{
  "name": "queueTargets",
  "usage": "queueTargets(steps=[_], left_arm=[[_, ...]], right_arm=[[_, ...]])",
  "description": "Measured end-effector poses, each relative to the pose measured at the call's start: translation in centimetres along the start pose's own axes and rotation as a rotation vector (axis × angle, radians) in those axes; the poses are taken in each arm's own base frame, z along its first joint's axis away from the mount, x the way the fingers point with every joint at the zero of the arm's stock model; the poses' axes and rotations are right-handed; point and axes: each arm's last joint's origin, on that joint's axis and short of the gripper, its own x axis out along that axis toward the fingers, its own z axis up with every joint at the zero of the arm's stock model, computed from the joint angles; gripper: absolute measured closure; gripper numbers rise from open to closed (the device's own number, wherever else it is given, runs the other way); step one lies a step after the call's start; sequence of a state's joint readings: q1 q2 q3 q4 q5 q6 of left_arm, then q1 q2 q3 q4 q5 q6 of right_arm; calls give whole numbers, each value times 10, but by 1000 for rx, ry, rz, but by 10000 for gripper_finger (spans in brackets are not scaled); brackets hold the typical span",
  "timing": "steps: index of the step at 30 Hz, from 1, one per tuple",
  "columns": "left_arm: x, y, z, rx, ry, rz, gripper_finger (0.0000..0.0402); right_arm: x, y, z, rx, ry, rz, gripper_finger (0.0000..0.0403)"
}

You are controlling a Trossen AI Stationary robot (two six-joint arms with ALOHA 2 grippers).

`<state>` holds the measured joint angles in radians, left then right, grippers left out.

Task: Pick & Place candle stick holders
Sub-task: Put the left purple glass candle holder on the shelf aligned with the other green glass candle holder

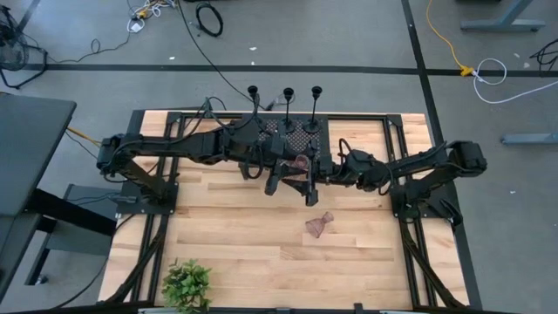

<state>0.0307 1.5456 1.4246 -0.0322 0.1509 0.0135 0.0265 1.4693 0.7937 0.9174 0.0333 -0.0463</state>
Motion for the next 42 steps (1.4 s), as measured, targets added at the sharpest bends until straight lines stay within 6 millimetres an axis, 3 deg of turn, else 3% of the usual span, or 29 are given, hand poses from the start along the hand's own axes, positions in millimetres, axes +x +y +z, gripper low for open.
queueTargets(steps=[4, 18, 27, 32, 38, 42], left_arm=[[0, 0, 0, -2, 1, -1, 268], [1, 0, -2, -8, 13, -4, 268], [-3, -1, 3, -14, -13, 2, 168], [-18, -1, 13, -5, -26, 27, 162], [-44, -4, 26, 28, -21, 96, 168], [-69, -6, 34, 26, -8, 140, 168]], right_arm=[[0, 0, 0, 3, 3, -1, 123], [0, 0, -3, 10, 45, -2, 124], [0, -1, -4, 4, 75, -24, 124], [-8, -2, -4, -6, 179, -58, 126], [-19, -6, 6, -16, 251, -140, 128], [-31, -7, 1, -25, 305, -162, 128]])
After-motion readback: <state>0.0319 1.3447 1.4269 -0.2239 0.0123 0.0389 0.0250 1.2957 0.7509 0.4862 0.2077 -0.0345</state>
